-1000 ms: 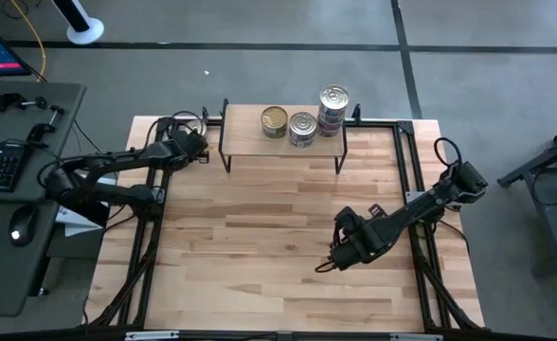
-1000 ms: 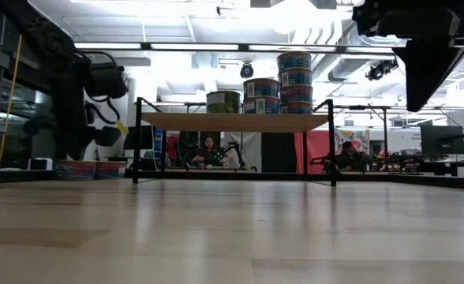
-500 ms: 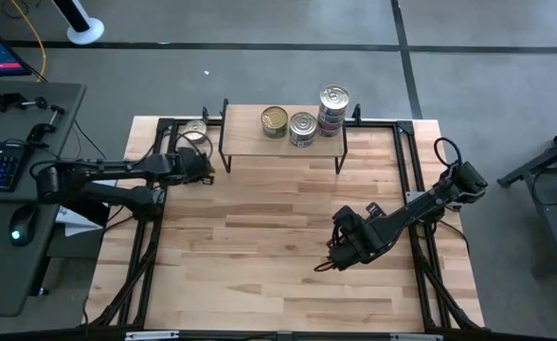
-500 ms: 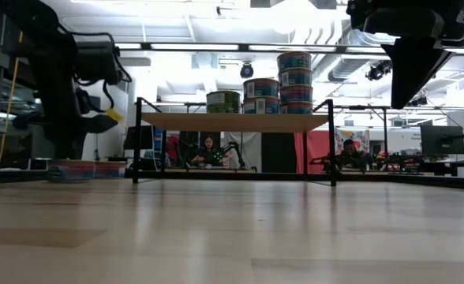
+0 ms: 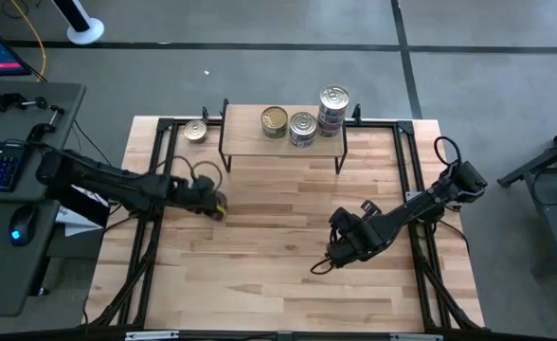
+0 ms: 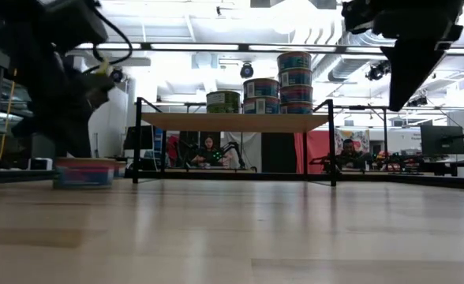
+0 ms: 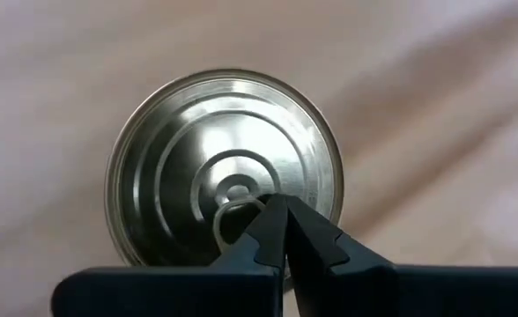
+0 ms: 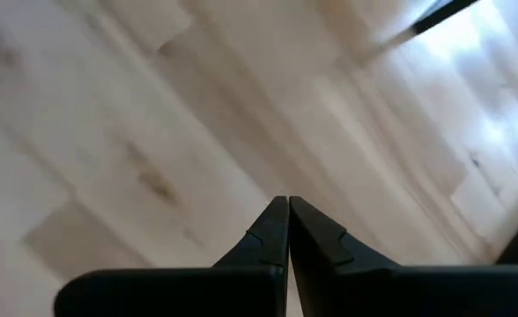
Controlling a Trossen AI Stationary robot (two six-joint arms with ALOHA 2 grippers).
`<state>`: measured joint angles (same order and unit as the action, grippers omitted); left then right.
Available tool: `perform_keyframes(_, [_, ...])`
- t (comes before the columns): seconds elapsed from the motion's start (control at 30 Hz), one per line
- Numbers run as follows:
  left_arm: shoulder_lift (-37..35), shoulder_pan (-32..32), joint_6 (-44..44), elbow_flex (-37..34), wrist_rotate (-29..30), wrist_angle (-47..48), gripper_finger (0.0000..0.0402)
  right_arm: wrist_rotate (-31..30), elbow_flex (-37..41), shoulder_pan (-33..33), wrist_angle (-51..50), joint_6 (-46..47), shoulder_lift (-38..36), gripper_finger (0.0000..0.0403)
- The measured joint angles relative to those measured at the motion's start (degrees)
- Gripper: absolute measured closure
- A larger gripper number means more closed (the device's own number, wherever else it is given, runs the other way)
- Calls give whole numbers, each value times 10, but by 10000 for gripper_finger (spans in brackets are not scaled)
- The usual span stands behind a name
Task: Stack canned seafood by type on shelf
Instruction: Stack the blue tuna can on top of the other stacked blue tuna cans on the shelf
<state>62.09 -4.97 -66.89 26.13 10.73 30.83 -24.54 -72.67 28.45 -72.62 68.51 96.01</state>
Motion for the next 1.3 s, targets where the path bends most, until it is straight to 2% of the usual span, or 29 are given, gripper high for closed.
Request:
perform_keyframes(0.2, [47, -95, -30, -1, 25, -114, 402, 70, 0, 8, 27, -87, 0, 403])
perform_keyframes(0.37, [144, -123, -16, 10, 31, -259, 402, 156, 0, 23, 98, -184, 0, 403])
perform_keyframes(0.47, [215, -127, 34, 54, 29, -301, 402, 218, 0, 29, 161, -238, 0, 403])
perform_keyframes(0.6, [311, -120, 130, 155, 9, -310, 402, 276, 0, 35, 245, -309, 0, 403])
perform_keyframes(0.7, [382, -113, 233, 245, -20, -304, 402, 288, 0, 35, 277, -408, 0, 403])
perform_keyframes(0.77, [421, -108, 327, 308, -57, -284, 401, 286, 0, 32, 294, -442, 0, 403])
perform_keyframes(0.83, [442, -105, 431, 368, -86, -216, 401, 272, 0, 24, 298, -433, 0, 403])
perform_keyframes(0.93, [441, -105, 538, 427, -76, -115, 401, 262, 0, 7, 298, -453, 0, 403])
perform_keyframes(1.03, [412, -105, 593, 428, -44, -72, 401, 262, 1, -13, 301, -490, 0, 403])
perform_keyframes(1.1, [386, -106, 613, 404, -29, -80, 401, 263, 12, -29, 319, -495, 0, 403])
perform_keyframes(1.2, [339, -110, 620, 331, -19, -149, 401, 262, 55, -55, 376, -491, 1, 403])
perform_keyframes(1.3, [297, -114, 616, 236, -9, -256, 401, 260, 113, -76, 486, -490, 1, 403])
